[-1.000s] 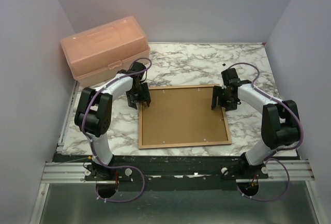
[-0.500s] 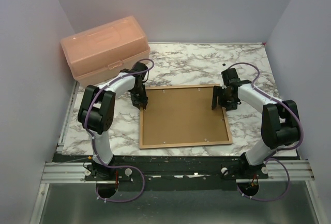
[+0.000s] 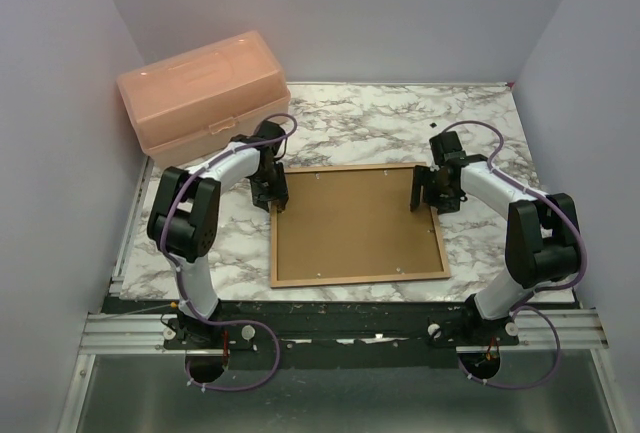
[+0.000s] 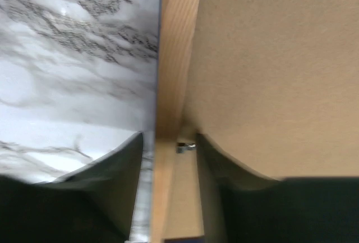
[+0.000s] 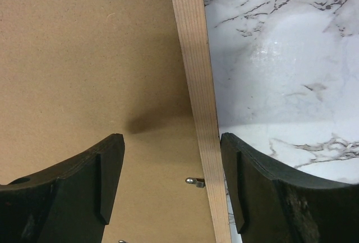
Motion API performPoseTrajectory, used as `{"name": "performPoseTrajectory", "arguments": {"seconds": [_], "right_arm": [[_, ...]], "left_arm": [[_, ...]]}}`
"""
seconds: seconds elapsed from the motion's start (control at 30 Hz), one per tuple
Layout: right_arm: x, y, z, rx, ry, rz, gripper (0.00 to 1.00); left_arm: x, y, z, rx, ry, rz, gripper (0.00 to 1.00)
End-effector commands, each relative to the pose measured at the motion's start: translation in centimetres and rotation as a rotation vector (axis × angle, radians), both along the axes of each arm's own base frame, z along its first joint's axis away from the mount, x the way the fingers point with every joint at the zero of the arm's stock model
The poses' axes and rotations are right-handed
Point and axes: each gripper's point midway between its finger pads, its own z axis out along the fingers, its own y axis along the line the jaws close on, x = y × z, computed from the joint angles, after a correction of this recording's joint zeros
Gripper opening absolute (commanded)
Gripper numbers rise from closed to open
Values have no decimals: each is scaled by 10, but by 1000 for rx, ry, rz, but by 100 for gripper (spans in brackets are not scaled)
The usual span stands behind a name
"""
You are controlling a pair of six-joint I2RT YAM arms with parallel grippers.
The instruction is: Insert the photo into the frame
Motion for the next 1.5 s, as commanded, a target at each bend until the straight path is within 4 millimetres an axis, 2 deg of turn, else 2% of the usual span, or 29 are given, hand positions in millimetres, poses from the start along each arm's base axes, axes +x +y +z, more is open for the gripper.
{"name": "performPoseTrajectory", "arguments": {"seconds": [0.0,0.1,0.23,0.33,0.53,0.67,0.87,0.93,1.1,1.3,1.47], "right_arm": [[0,11,1,61,1,0,76],[-3,13,1,74,7,1,76],[-6,14,3,82,7,2,77],[-6,16,7,96,3,8,82],[-11,50,4,266,32,22,82],[-12,72,-2,282,56,42,82],[-8,117,-6,302,79,109,83],[-7,124,-4,303,78,117,83],[-18,108,2,234,79,92,86],[-64,77,3,133,166,60,86],[-103,71,5,106,233,50,86]], "left_arm": [[6,-13,29,-91,-71,7,58],[14,-18,49,-152,-114,8,72],[18,-23,66,-255,-149,12,77],[16,-22,75,-302,-179,18,77],[8,-13,105,-297,-286,-11,80],[0,-8,130,-302,-373,-25,81],[-13,-5,158,-335,-490,-57,85],[-19,-7,164,-351,-524,-79,87],[-37,-14,168,-383,-581,-145,94],[-58,-30,161,-373,-608,-245,98],[-69,-40,153,-329,-618,-298,98]]}}
